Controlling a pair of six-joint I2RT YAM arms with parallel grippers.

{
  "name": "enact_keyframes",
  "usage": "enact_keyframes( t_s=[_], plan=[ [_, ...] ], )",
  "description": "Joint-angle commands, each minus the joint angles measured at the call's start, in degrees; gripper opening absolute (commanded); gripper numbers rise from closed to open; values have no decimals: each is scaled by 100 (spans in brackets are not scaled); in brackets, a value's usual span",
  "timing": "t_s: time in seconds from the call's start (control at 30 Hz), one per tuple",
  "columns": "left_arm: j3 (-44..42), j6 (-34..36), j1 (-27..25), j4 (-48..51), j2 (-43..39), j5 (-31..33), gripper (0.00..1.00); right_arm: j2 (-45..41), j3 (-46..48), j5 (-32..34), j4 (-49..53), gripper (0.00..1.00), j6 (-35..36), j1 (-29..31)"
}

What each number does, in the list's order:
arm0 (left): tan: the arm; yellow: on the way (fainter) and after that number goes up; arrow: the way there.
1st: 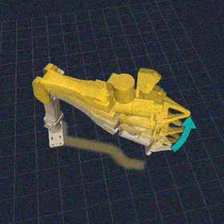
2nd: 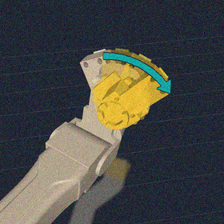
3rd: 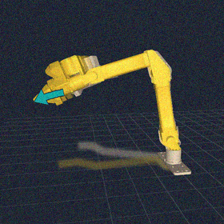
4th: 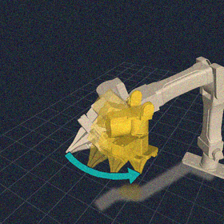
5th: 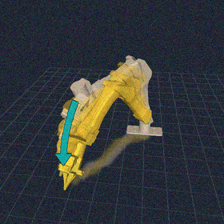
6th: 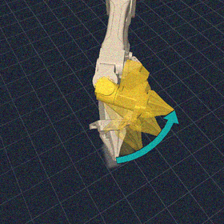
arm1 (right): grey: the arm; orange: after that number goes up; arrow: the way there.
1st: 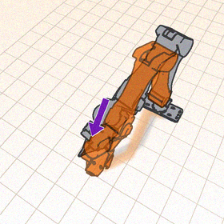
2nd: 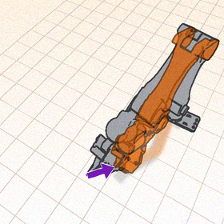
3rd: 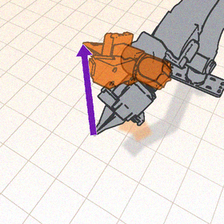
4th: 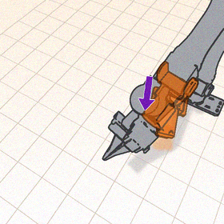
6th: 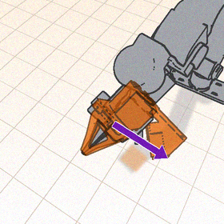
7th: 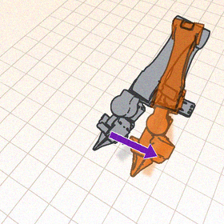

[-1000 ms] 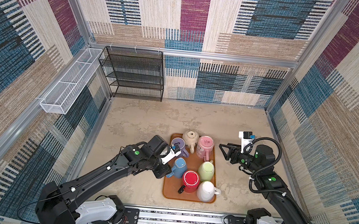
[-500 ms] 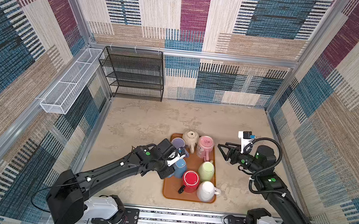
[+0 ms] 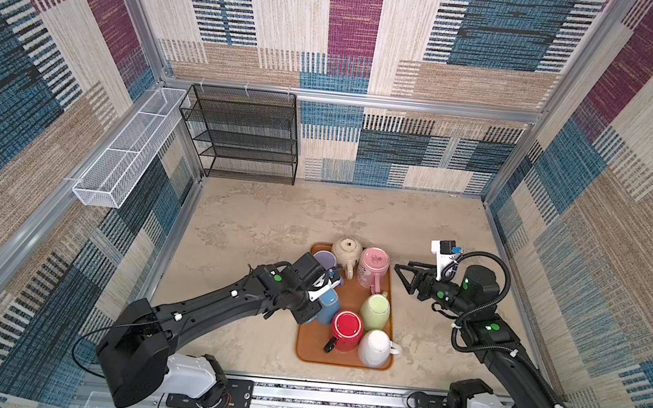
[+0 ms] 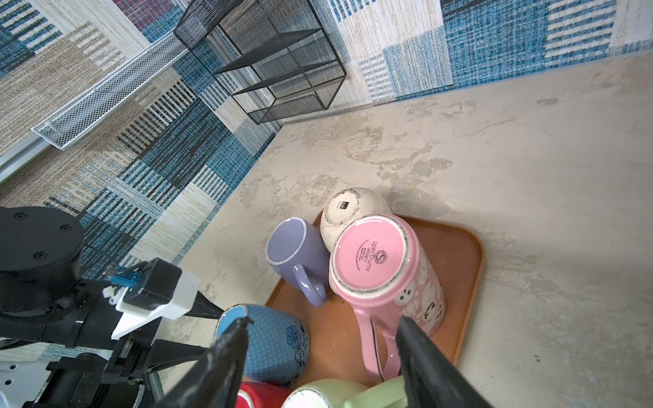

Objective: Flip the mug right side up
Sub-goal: 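Lower the left gripper and grasp the blue floral mug's base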

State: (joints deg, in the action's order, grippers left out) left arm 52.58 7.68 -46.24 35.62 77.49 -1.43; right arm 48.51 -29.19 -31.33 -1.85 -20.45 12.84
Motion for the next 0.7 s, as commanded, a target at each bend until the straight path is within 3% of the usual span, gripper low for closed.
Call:
enact_keyframes(
  t_s=[0.0, 0.67],
  plan=[
    [67, -121, -10, -99, 72, 66, 45, 12, 3, -80, -244, 69, 8, 3],
    [200, -338, -67, -175, 486, 70, 29, 31, 80, 64, -209, 69, 1, 7]
  ],
)
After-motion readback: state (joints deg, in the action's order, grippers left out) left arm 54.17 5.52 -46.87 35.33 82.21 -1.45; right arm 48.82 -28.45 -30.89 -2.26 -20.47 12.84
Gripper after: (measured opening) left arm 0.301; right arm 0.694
